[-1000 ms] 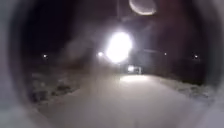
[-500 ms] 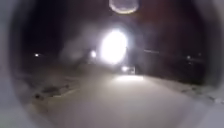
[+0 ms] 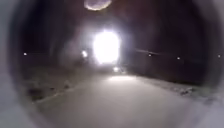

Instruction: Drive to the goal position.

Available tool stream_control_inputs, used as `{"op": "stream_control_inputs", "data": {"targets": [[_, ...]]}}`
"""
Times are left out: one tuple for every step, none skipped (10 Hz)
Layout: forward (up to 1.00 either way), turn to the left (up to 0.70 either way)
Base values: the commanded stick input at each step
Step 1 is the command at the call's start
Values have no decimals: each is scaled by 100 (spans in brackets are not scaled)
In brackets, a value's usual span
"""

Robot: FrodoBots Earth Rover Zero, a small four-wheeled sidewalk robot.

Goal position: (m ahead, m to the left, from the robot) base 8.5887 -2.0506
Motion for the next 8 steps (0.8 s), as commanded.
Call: {"op": "stream_control_inputs", "data": {"targets": [[100,0],[100,0],[100,0],[100,0],[100,0],[100,0],[100,0],[100,0]]}}
